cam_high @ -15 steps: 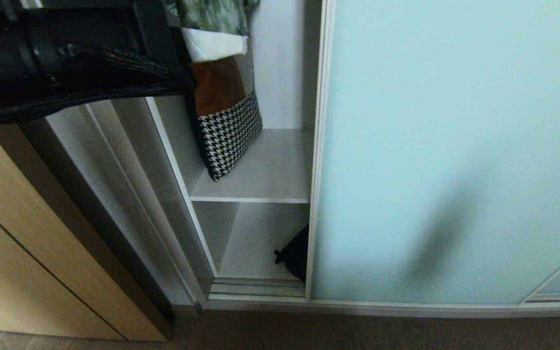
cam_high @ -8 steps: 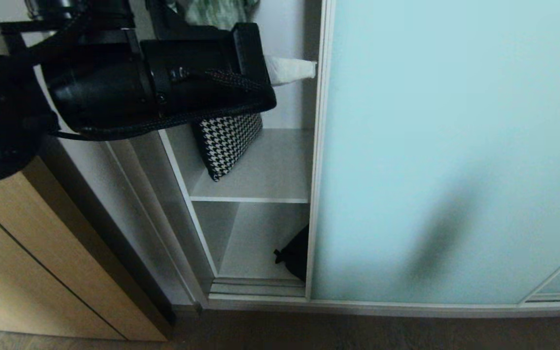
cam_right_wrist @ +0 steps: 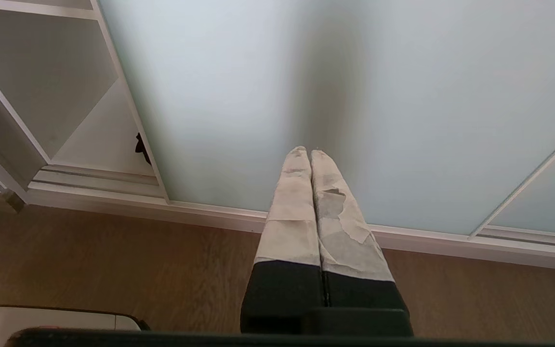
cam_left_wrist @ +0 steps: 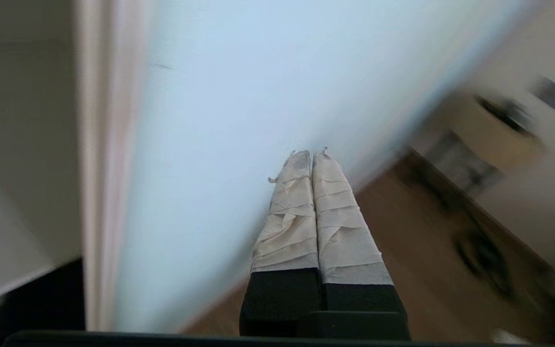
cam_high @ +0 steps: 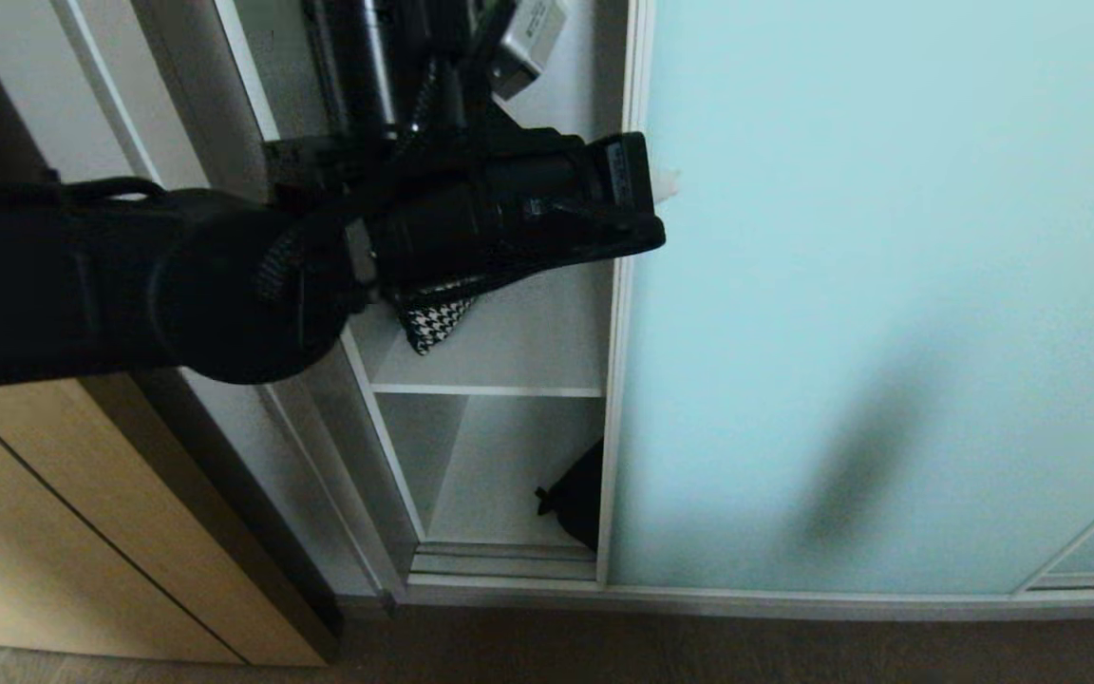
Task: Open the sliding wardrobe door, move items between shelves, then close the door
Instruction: Close the door
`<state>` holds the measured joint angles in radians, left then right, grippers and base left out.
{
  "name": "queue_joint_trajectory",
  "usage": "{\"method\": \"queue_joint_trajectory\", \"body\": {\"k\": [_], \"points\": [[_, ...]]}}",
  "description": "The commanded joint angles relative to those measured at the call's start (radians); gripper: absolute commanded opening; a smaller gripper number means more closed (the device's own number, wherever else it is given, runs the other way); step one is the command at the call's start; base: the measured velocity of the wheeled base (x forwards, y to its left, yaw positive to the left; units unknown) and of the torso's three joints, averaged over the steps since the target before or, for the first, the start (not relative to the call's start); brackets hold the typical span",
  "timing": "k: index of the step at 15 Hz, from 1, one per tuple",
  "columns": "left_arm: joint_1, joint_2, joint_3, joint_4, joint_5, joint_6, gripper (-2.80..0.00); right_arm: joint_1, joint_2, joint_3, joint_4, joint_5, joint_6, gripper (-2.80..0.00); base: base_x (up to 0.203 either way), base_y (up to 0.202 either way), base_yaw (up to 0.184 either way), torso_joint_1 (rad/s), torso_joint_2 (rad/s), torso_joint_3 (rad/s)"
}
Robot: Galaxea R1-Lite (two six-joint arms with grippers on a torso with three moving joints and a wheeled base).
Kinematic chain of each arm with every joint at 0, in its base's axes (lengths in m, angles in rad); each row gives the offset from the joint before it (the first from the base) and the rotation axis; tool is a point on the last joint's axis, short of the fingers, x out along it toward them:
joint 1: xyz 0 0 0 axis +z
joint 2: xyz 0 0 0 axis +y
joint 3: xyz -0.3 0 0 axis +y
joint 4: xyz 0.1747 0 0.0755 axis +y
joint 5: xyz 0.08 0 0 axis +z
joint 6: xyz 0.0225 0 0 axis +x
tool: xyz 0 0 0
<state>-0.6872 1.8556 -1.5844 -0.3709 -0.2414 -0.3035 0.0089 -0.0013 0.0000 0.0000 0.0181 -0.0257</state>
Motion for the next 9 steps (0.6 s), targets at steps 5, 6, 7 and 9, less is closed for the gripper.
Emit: {"method": "queue_joint_trajectory", "body": {"k": [5, 6, 7, 9], "points": [[-0.037, 0.214, -0.030, -0.171, 0.211, -0.039, -2.80, 0.000, -0.002, 0.000, 0.000, 0.000, 0.000, -2.80, 0.000, 0.000, 0.000, 0.000, 0.00, 0.000], [-0.038, 0.239, -0.036, -0.199, 0.240, -0.048, -2.80, 0.000, -0.002, 0.000, 0.000, 0.000, 0.000, -2.80, 0.000, 0.000, 0.000, 0.000, 0.00, 0.000], [-0.040, 0.253, -0.041, -0.207, 0.257, -0.063, -2.80, 0.000, -0.002, 0.000, 0.000, 0.000, 0.000, -2.80, 0.000, 0.000, 0.000, 0.000, 0.00, 0.000], [-0.046, 0.279, -0.062, -0.209, 0.277, -0.078, -2.80, 0.000, -0.002, 0.000, 0.000, 0.000, 0.000, -2.80, 0.000, 0.000, 0.000, 0.000, 0.00, 0.000]]}}
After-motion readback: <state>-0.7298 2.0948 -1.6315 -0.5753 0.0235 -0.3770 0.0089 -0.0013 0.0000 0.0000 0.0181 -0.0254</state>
